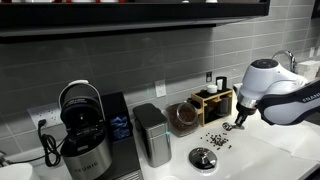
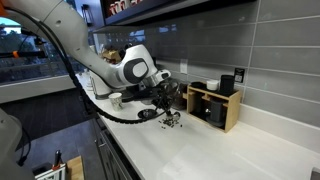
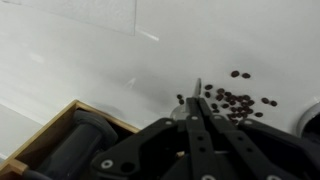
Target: Remove the measuring spoon from the container, and spill off the contents
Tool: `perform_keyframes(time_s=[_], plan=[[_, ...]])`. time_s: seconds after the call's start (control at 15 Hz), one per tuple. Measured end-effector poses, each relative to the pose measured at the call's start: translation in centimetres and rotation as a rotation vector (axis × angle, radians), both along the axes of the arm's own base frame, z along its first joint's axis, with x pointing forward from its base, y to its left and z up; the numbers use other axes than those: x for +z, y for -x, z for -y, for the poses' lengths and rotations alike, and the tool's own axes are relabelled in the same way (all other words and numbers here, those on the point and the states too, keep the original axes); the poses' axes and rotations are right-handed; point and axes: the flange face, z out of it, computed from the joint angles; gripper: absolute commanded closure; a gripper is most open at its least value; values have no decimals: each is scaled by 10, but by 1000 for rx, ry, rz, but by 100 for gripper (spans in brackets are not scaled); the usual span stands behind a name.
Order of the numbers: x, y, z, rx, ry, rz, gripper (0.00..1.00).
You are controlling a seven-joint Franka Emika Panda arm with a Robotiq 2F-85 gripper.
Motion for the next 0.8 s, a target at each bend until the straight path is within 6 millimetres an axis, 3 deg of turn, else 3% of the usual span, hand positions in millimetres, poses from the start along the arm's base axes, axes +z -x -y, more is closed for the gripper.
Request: perform_keyframes(time_s=[0.8], plan=[[8, 8, -7, 34, 185, 91, 99]])
